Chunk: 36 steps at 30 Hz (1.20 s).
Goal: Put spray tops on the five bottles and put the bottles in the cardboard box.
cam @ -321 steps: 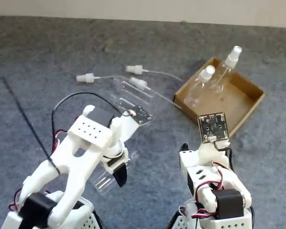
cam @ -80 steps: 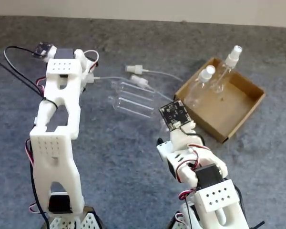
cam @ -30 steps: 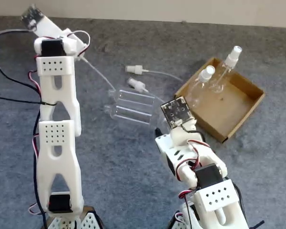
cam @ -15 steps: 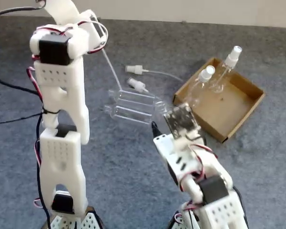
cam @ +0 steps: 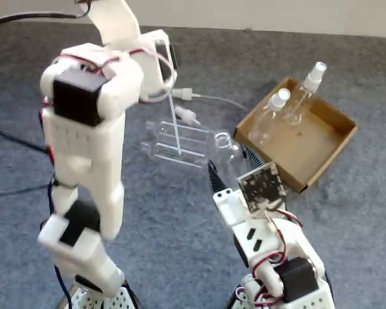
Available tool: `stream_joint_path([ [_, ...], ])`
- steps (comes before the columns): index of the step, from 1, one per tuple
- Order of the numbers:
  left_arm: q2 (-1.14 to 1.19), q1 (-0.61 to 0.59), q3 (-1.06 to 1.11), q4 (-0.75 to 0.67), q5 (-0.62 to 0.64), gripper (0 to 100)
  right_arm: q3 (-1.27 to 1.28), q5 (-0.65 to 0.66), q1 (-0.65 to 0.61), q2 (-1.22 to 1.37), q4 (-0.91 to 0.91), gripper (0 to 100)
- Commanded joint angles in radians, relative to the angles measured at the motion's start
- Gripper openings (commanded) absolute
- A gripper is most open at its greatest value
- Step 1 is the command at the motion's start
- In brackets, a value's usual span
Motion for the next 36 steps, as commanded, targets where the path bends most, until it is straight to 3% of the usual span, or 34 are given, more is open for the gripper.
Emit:
stream_joint_path([
  [1,-0.208,0.067,0.134,-0.002,-0.014,0,-0.001,-0.009,-0.007,-0.015,-0.002,13.2],
  [5,-0.285,0.074,0.182,-0.061,-0.012,0,0.004,-0.094,-0.005,-0.051,0.004,13.2],
  [10,-0.321,0.120,0.186,-0.115,-0.008,0,0.087,-0.080,-0.005,-0.232,0.002,13.2],
  [16,-0.325,0.252,0.180,-0.094,-0.012,0,0.128,-0.084,-0.005,-0.223,0.002,13.2],
  [27,-0.372,0.326,0.203,0.008,-0.012,0,0.125,-0.084,-0.005,-0.226,0.002,13.2],
  [33,-0.549,0.334,0.414,0.006,-0.017,0,0.128,-0.084,-0.005,-0.226,0.002,13.2],
  [36,-0.638,0.328,0.558,-0.006,-0.094,0,0.127,-0.084,-0.005,-0.226,0.002,13.2],
])
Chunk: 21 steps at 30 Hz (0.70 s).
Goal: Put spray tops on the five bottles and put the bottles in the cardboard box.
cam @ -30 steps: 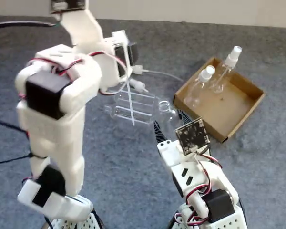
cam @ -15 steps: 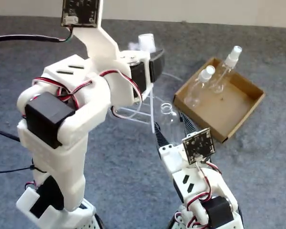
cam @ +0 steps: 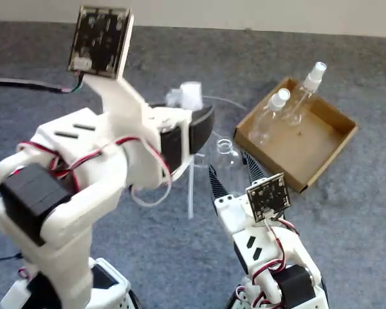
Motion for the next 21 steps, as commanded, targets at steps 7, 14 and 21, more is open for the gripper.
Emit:
stream_joint_path([
  [7,-0.249,-0.002,0.447,-0.450,-0.123,0,-0.010,-0.006,-0.007,-0.010,0.002,13.2],
  [14,-0.321,-0.113,0.714,-0.914,-0.123,0,0.010,-0.008,-0.008,-0.008,-0.091,13.2],
  [21,-0.335,-0.134,0.834,-1.099,-0.121,0,0.154,-0.008,-0.012,-0.008,-0.271,13.1],
])
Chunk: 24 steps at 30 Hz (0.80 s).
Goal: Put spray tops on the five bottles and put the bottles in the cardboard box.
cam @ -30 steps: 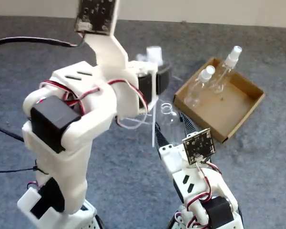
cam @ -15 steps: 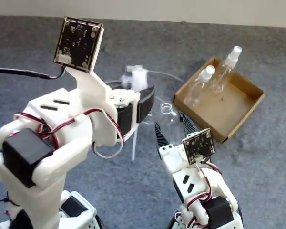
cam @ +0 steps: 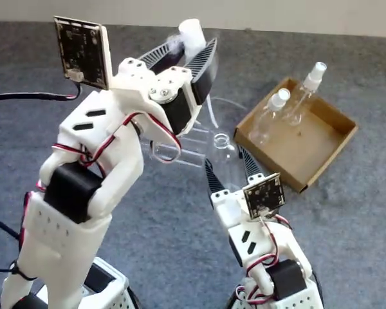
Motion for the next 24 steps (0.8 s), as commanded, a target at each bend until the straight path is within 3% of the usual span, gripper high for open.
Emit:
stream_joint_path([
  [1,-0.025,-0.016,0.018,-0.095,-0.009,0,0.018,-0.006,-0.010,-0.008,-0.064,13.1],
  [24,-0.027,0.024,0.179,-0.097,-0.008,1,-0.047,0.002,-0.010,-0.008,-0.127,13.1],
])
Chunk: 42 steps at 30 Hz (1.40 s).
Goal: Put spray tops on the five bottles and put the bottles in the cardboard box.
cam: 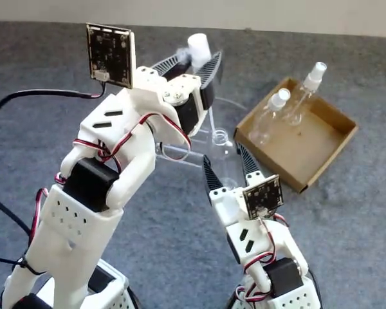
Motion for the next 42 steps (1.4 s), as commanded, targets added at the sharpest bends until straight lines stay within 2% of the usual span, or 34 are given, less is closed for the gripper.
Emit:
stream_joint_path([
  [1,-0.030,0.045,0.051,-0.026,-0.008,1,-0.087,0.002,-0.008,-0.010,-0.035,13.1],
  [6,-0.030,0.139,0.173,-0.029,-0.011,1,-0.093,-0.002,-0.008,-0.010,-0.030,13.1],
  [15,-0.031,0.143,0.285,-0.026,-0.012,1,-0.088,0.002,-0.005,-0.010,-0.028,13.1],
  [19,-0.031,0.143,0.303,0.000,-0.106,11,-0.091,0.002,-0.004,-0.010,-0.028,13.1],
  [22,-0.031,0.143,0.306,0.049,-0.112,18,-0.091,0.002,-0.004,-0.010,-0.028,13.1],
  [27,-0.044,0.142,0.306,0.068,-0.114,20,-0.087,0.002,-0.004,-0.010,-0.030,13.1],
  [34,-0.185,0.142,0.343,0.094,-0.117,20,-0.091,0.011,-0.001,-0.010,-0.030,13.1],
  [37,-0.252,0.125,0.389,0.110,-0.117,20,-0.093,0.129,0.030,-0.010,-0.030,13.1],
  [42,-0.407,0.070,0.467,0.106,-0.117,20,-0.093,0.166,0.081,-0.010,-0.035,13.1],
])
